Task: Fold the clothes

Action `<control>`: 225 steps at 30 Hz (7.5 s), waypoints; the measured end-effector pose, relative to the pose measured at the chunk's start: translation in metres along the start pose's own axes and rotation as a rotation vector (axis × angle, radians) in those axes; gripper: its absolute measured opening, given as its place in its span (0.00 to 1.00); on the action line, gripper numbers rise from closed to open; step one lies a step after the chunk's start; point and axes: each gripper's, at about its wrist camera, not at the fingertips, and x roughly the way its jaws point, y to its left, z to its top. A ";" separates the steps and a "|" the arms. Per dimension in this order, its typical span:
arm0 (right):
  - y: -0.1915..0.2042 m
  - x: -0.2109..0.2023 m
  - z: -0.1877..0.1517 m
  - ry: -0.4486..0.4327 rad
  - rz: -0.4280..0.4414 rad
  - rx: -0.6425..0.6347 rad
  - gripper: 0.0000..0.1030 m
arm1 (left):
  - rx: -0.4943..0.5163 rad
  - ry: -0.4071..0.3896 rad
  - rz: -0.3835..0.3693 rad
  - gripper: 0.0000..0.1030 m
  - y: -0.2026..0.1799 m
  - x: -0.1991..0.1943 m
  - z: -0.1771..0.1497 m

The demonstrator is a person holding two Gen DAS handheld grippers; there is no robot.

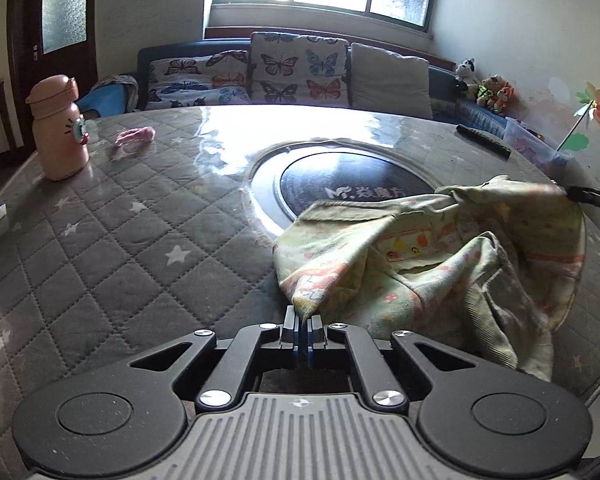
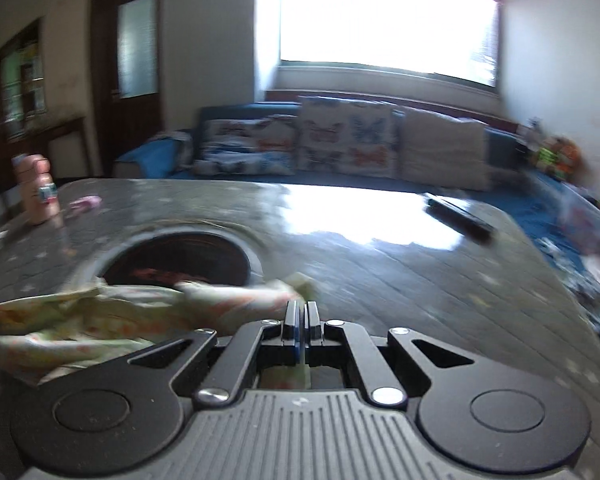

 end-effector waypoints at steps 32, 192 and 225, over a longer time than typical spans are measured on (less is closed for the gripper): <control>0.036 0.095 0.035 0.154 0.193 -0.067 0.19 | 0.225 -0.034 0.046 0.49 -0.036 0.032 0.031; -0.029 0.030 -0.047 0.227 0.316 0.324 0.26 | -0.074 0.183 -0.306 0.50 0.008 0.092 0.051; 0.017 0.155 0.114 0.027 0.317 0.056 0.03 | 0.182 -0.157 -0.126 0.06 -0.007 0.124 0.178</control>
